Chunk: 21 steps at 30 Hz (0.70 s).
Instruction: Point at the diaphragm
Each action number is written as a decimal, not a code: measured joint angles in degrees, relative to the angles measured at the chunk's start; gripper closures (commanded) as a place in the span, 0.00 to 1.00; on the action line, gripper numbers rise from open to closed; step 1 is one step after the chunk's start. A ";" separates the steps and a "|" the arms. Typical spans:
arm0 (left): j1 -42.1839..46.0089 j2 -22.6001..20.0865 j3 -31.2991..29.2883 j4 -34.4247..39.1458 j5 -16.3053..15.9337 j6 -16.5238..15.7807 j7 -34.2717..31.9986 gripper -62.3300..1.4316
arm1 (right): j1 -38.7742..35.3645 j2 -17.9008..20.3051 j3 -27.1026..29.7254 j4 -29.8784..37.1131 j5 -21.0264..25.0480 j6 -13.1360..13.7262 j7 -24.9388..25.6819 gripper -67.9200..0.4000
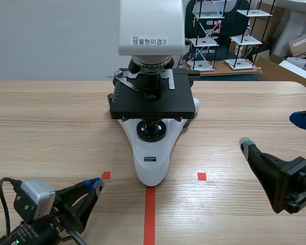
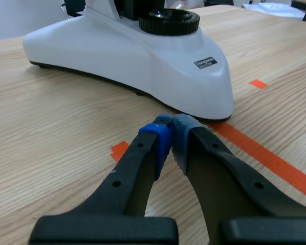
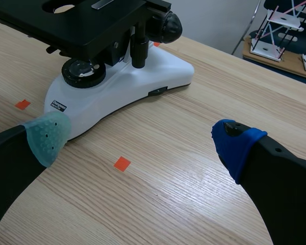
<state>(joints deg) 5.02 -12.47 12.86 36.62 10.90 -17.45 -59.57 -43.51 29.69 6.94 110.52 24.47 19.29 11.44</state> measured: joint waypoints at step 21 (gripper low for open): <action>-8.07 6.27 3.34 -4.28 2.99 6.54 -9.05 0.95 | 0.00 0.00 0.00 0.00 -2.21 0.00 -0.63 0.11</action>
<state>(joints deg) -3.05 -6.20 16.21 32.34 13.89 -10.92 -68.62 -43.51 29.69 6.94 110.52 22.26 19.29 10.81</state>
